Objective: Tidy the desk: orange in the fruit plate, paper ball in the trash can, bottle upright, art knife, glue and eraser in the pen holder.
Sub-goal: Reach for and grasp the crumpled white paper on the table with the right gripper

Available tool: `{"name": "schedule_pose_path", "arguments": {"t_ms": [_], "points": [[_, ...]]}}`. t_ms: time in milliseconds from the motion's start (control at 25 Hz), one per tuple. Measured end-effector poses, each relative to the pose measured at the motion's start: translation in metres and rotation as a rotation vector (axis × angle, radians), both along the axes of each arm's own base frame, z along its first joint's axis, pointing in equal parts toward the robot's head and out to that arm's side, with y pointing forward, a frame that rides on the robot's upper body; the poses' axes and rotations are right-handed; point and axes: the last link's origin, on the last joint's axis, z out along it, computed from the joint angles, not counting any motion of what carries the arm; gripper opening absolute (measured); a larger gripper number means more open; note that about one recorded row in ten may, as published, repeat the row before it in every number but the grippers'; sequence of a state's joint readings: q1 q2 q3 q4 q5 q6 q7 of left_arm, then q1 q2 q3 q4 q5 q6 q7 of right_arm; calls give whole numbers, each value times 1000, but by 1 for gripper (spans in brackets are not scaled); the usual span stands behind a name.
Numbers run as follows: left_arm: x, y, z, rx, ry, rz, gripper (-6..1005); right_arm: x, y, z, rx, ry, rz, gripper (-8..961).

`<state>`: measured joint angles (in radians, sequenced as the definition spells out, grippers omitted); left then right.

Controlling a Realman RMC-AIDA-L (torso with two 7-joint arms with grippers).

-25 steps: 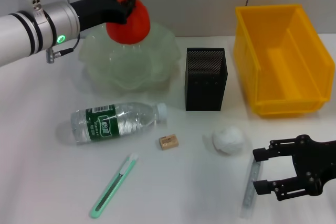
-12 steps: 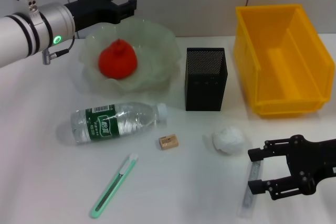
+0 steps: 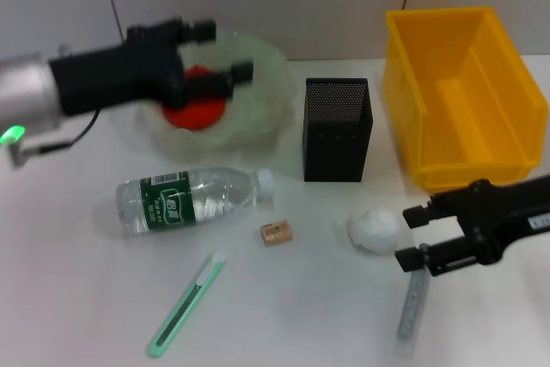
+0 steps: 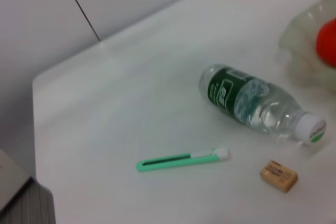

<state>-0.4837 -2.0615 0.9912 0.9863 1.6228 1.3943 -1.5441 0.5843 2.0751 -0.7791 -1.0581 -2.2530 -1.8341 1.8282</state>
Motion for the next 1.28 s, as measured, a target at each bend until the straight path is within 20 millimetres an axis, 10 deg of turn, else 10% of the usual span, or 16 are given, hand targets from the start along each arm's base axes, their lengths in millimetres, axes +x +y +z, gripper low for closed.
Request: {"name": "schedule_pose_path", "arguments": {"t_ms": [400,1280], "points": [[-40,-69,10,-143,-75,-14,859,-53,45,-23,-29,-418,-128,726],[-59,-87,7,-147,-154,-20,859,-65,63,-98,68,-694,-117,702]]}}
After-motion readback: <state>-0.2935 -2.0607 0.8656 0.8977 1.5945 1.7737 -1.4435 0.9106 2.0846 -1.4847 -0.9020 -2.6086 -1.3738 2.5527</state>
